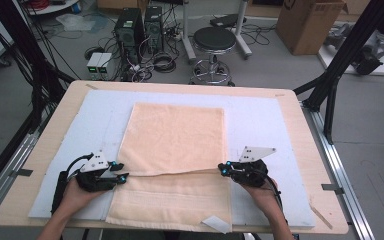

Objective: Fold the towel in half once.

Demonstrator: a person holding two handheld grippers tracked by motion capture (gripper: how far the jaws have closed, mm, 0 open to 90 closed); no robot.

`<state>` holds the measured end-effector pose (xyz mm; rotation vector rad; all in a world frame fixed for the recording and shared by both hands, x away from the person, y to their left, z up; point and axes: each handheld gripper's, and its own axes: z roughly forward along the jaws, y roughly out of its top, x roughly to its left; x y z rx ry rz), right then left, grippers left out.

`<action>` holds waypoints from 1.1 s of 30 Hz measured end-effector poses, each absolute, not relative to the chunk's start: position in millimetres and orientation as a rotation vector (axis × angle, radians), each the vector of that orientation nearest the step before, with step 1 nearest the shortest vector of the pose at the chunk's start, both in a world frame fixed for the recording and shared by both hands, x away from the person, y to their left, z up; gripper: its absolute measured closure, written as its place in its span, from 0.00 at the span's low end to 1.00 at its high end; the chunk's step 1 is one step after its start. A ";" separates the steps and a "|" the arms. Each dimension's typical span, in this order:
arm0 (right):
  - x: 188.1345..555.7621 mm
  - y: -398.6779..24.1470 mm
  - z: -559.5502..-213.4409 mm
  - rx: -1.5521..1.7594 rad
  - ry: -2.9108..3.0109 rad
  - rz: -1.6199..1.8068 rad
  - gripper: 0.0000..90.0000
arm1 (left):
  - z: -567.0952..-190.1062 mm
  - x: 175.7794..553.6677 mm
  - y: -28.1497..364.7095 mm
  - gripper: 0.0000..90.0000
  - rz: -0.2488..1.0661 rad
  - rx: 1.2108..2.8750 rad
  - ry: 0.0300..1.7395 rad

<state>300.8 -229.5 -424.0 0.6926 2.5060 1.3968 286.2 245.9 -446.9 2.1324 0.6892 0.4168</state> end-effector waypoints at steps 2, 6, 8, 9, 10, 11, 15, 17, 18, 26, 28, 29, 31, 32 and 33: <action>300.6 -228.7 -424.5 0.701 2.515 1.388 0.98 | -445.3 286.3 244.7 0.80 0.449 2.138 0.695; 300.6 -226.7 -426.0 0.697 2.532 1.374 0.98 | -441.9 286.5 246.0 0.92 0.465 2.102 0.701; 300.4 -226.1 -426.3 0.696 2.534 1.371 0.98 | -440.4 286.2 247.4 0.95 0.463 2.086 0.700; 300.5 -226.6 -426.1 0.699 2.535 1.372 0.98 | -440.0 286.2 247.8 0.95 0.464 2.086 0.699; 300.6 -226.9 -426.0 0.696 2.535 1.372 0.98 | -439.7 286.0 248.1 0.95 0.461 2.085 0.697; 300.6 -227.0 -426.0 0.696 2.534 1.374 0.98 | -439.4 285.6 248.0 0.96 0.464 2.078 0.699; 298.3 -228.3 -424.3 0.700 2.533 1.384 0.98 | -435.0 284.3 248.8 0.96 0.472 2.051 0.696; 296.7 -229.8 -423.2 0.701 2.530 1.395 0.98 | -431.8 283.0 249.3 0.96 0.479 2.043 0.688; 295.2 -230.8 -422.3 0.698 2.527 1.399 0.98 | -430.3 282.3 249.4 0.96 0.482 2.035 0.684; 282.2 -235.5 -413.8 0.674 2.494 1.424 0.98 | -424.7 276.4 249.0 0.96 0.488 2.019 0.661; 279.7 -236.7 -411.0 0.666 2.483 1.430 0.98 | -422.4 274.3 249.9 0.96 0.491 2.009 0.658; 278.6 -237.1 -410.0 0.664 2.479 1.439 0.98 | -421.0 273.4 250.4 0.96 0.495 2.002 0.649; 276.7 -237.9 -408.2 0.655 2.479 1.452 0.98 | -417.7 272.2 251.8 0.96 0.486 1.983 0.650; 275.7 -238.1 -407.8 0.656 2.481 1.448 0.98 | -416.4 271.4 252.1 0.96 0.478 1.974 0.650; 275.2 -238.4 -407.7 0.648 2.482 1.447 0.98 | -415.4 270.2 252.2 0.96 0.478 1.969 0.645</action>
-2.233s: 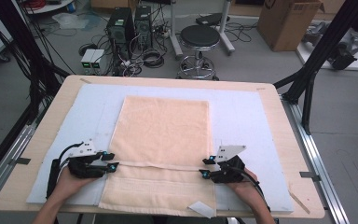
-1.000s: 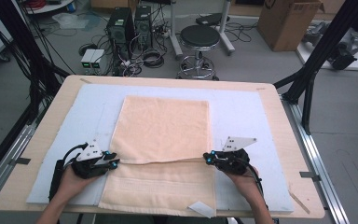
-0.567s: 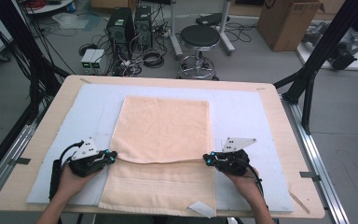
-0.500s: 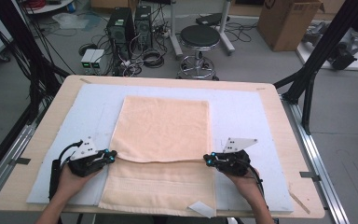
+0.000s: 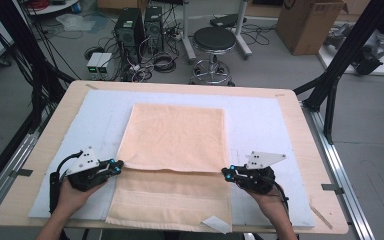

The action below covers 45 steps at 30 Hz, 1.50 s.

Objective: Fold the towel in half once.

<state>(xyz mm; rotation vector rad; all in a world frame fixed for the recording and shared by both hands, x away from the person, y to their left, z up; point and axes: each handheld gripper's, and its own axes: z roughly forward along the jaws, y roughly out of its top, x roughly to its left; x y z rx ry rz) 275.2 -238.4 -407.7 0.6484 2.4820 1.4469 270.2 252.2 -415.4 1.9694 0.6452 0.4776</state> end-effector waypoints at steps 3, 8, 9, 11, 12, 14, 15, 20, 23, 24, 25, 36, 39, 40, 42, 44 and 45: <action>273.7 -240.5 -405.9 0.647 2.482 1.439 0.98 | -414.7 268.9 250.6 0.97 0.476 1.982 0.633; 277.9 -241.8 -398.6 0.636 2.459 1.457 0.98 | -409.2 275.0 248.3 0.97 0.487 1.967 0.656; 279.5 -241.3 -397.3 0.631 2.455 1.462 0.98 | -407.3 276.3 248.2 0.97 0.488 1.963 0.664; 281.4 -241.0 -394.8 0.620 2.456 1.462 0.98 | -402.1 277.1 247.7 0.97 0.484 1.944 0.667; 280.9 -240.8 -393.2 0.627 2.462 1.462 0.98 | -400.9 276.4 247.1 0.97 0.482 1.946 0.662; 280.5 -240.8 -392.5 0.615 2.458 1.470 0.98 | -401.0 273.9 246.1 0.97 0.476 1.956 0.653; 279.5 -241.4 -392.2 0.617 2.464 1.472 0.98 | -401.7 272.2 246.3 0.97 0.474 1.963 0.650; 272.7 -241.8 -392.5 0.605 2.473 1.485 0.98 | -404.9 259.4 251.7 0.97 0.458 1.957 0.652; 267.4 -241.3 -391.7 0.587 2.477 1.491 0.98 | -403.8 251.9 254.1 0.97 0.464 1.957 0.642; 266.2 -241.3 -391.5 0.583 2.478 1.488 0.98 | -403.0 248.1 254.0 0.97 0.459 1.952 0.638; 263.7 -241.2 -391.3 0.578 2.481 1.487 0.98 | -402.7 246.8 254.0 0.97 0.458 1.953 0.636; 240.5 -244.8 -403.8 0.580 2.571 1.452 0.98 | -407.9 216.9 248.9 0.97 0.455 2.019 0.576; 234.5 -246.4 -406.9 0.568 2.592 1.454 0.98 | -409.2 210.0 248.4 0.97 0.445 2.024 0.570; 232.3 -247.0 -407.4 0.563 2.600 1.459 0.98 | -410.7 207.2 247.8 0.97 0.442 2.030 0.564; 228.5 -248.0 -408.3 0.553 2.615 1.459 0.98 | -413.6 202.2 247.1 0.97 0.432 2.040 0.559; 224.9 -249.2 -409.5 0.531 2.636 1.461 0.98 | -416.6 196.5 246.7 0.97 0.427 2.050 0.557; 223.6 -249.6 -410.2 0.517 2.639 1.465 0.98 | -417.8 194.5 246.6 0.97 0.424 2.050 0.555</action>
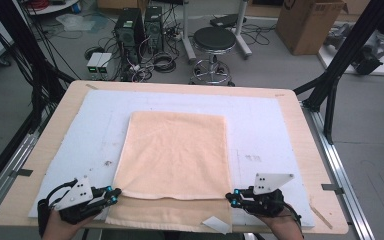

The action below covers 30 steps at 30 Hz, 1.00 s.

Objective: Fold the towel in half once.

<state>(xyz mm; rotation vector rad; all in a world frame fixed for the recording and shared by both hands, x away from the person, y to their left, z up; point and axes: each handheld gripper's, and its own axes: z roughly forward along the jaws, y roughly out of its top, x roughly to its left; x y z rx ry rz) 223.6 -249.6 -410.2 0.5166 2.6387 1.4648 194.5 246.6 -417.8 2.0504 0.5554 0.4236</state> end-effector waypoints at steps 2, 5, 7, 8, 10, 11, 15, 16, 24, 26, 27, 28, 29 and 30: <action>220.1 -250.1 -410.8 0.497 2.661 1.474 0.98 | -419.7 188.8 246.7 0.97 0.421 2.059 0.552; 215.5 -251.6 -410.1 0.477 2.677 1.476 0.98 | -418.6 180.8 246.7 0.97 0.422 2.062 0.539; 213.2 -253.3 -407.9 0.461 2.677 1.486 0.98 | -416.6 176.6 246.2 0.97 0.422 2.053 0.534; 212.1 -253.7 -407.0 0.456 2.675 1.492 0.98 | -415.5 174.9 246.3 0.97 0.420 2.054 0.529; 209.2 -255.0 -404.4 0.437 2.675 1.504 0.98 | -414.6 171.4 246.1 0.97 0.423 2.060 0.516; 207.1 -255.3 -403.9 0.422 2.681 1.503 0.98 | -415.3 170.0 245.7 0.97 0.418 2.057 0.517; 200.1 -252.8 -409.9 0.391 2.742 1.475 0.98 | -421.1 163.4 246.8 0.97 0.393 2.084 0.524; 199.0 -251.7 -412.8 0.385 2.760 1.467 0.98 | -423.4 162.4 247.3 0.97 0.383 2.097 0.525; 198.2 -242.0 -428.6 0.332 2.905 1.393 0.97 | -429.6 159.3 247.0 0.97 0.330 2.147 0.523; 199.3 -242.7 -430.2 0.334 2.917 1.405 0.95 | -428.9 159.4 247.8 0.96 0.324 2.129 0.516; 199.7 -242.8 -430.5 0.324 2.945 1.423 0.91 | -428.3 159.0 248.4 0.92 0.315 2.111 0.511; 200.2 -242.4 -430.3 0.309 2.964 1.438 0.85 | -427.4 159.2 248.4 0.83 0.318 2.091 0.515; 199.1 -242.5 -428.4 0.311 2.960 1.430 0.81 | -427.5 159.5 247.3 0.73 0.315 2.080 0.521; 199.8 -242.6 -427.7 0.299 2.943 1.447 0.81 | -428.1 160.0 246.2 0.68 0.306 2.084 0.510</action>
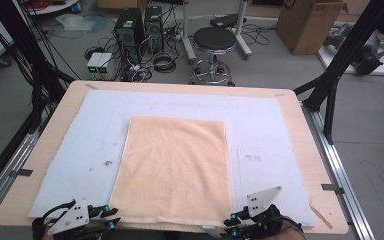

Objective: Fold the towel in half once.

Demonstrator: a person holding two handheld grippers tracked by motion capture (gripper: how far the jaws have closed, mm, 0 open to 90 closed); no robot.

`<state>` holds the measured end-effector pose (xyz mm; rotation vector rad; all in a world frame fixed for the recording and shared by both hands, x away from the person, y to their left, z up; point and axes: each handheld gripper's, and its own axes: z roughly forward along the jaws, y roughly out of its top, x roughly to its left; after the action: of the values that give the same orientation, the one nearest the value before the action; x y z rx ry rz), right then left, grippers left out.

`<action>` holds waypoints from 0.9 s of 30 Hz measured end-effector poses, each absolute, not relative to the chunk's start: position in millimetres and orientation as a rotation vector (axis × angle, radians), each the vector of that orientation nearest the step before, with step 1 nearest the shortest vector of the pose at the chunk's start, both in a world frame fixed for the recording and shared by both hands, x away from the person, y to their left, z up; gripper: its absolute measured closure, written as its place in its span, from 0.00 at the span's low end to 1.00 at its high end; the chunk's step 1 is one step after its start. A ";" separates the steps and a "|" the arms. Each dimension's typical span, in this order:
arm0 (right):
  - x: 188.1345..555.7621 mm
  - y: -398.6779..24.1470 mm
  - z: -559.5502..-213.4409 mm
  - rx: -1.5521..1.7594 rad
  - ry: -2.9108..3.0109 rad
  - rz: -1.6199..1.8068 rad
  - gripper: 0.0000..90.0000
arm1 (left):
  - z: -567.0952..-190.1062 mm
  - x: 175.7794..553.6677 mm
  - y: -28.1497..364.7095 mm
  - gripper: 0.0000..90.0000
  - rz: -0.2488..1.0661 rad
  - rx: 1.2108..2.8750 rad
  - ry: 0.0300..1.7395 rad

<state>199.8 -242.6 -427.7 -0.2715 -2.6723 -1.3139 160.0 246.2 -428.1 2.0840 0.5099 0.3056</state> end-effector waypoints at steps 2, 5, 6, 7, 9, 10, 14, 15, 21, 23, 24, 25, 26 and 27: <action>200.8 -240.8 -426.3 -0.287 -2.686 -1.308 0.76 | -431.2 162.0 241.8 0.66 0.297 2.114 0.493; 201.6 -231.3 -429.6 -0.248 -2.751 -1.251 0.67 | -436.3 165.2 237.9 0.64 0.280 2.167 0.472; 202.0 -228.7 -431.0 -0.251 -2.766 -1.237 0.67 | -438.2 167.4 237.7 0.64 0.273 2.180 0.474; 202.9 -225.1 -433.2 -0.238 -2.775 -1.216 0.66 | -439.4 169.4 238.0 0.64 0.274 2.188 0.472; 204.7 -221.0 -435.8 -0.230 -2.806 -1.212 0.67 | -441.2 172.6 238.6 0.67 0.276 2.195 0.484; 205.2 -220.0 -436.4 -0.235 -2.802 -1.206 0.70 | -442.0 174.4 238.9 0.70 0.281 2.196 0.489; 209.6 -218.4 -435.1 -0.248 -2.830 -1.201 0.87 | -442.9 178.9 241.2 0.82 0.272 2.193 0.492; 210.2 -218.0 -435.1 -0.239 -2.832 -1.203 0.90 | -443.0 178.9 241.4 0.86 0.270 2.189 0.489; 211.1 -219.5 -429.6 -0.225 -2.790 -1.240 0.99 | -439.0 178.5 245.4 0.95 0.283 2.159 0.481; 209.6 -220.2 -427.1 -0.210 -2.782 -1.257 0.99 | -435.8 175.3 247.5 0.95 0.288 2.134 0.477; 208.1 -221.2 -425.3 -0.202 -2.773 -1.264 0.99 | -433.8 173.3 248.8 0.95 0.295 2.123 0.478; 207.2 -222.9 -423.1 -0.194 -2.765 -1.283 0.99 | -432.1 171.9 250.0 0.95 0.299 2.112 0.475; 205.9 -224.7 -420.8 -0.196 -2.748 -1.304 0.99 | -430.5 169.8 251.3 0.95 0.301 2.103 0.479; 204.4 -226.8 -417.8 -0.192 -2.734 -1.323 0.99 | -429.9 168.9 252.0 0.95 0.302 2.103 0.477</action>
<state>204.4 -226.8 -417.8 -0.1924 -2.7337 -1.3231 168.9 252.0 -429.9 2.1033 0.4766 0.3016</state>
